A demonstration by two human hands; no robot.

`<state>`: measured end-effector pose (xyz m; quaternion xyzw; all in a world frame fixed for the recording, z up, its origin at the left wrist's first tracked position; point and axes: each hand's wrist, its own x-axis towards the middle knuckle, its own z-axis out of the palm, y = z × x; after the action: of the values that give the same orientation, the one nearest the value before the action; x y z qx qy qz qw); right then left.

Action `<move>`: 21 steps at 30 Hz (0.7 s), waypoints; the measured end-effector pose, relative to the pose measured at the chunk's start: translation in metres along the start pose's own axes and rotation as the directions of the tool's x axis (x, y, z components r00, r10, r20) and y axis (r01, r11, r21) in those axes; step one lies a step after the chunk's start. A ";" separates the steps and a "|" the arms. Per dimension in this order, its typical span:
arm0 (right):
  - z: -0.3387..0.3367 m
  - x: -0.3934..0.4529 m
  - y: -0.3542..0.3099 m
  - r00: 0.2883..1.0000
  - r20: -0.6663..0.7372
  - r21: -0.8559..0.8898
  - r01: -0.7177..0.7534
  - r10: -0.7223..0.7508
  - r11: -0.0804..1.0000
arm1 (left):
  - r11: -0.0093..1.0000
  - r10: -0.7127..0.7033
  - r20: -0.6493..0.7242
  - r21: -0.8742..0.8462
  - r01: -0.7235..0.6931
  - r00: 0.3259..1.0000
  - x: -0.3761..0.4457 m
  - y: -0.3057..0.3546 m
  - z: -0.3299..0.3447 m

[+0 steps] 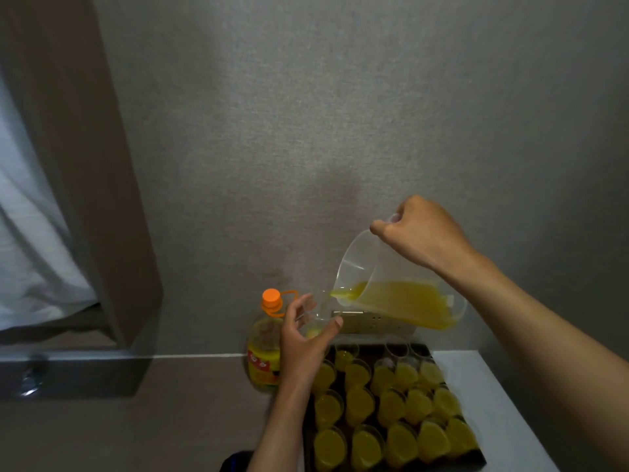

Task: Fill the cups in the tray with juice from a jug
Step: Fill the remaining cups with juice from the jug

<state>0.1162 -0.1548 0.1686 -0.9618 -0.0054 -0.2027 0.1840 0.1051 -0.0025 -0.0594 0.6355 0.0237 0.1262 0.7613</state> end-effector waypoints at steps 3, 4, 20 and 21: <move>-0.001 -0.001 -0.003 1.000 -0.006 -0.013 -0.001 0.001 1.000 | 1.000 -0.009 -0.005 0.003 0.009 1.000 -0.002 0.000 -0.001; -0.002 -0.001 -0.003 1.000 -0.006 -0.013 -0.003 0.003 1.000 | 1.000 -0.010 -0.007 0.002 0.010 1.000 -0.002 0.000 -0.002; -0.012 -0.001 -0.016 1.000 -0.002 0.022 0.030 -0.030 0.999 | 1.000 0.000 -0.014 0.003 0.000 1.000 -0.006 0.009 -0.008; -0.012 -0.001 -0.016 0.999 -0.001 0.024 0.034 -0.034 0.999 | 1.000 -0.002 -0.011 0.005 0.002 1.000 -0.006 0.009 -0.009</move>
<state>0.1090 -0.1436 0.1838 -0.9592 -0.0242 -0.2062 0.1919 0.0963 0.0061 -0.0534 0.6368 0.0287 0.1289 0.7596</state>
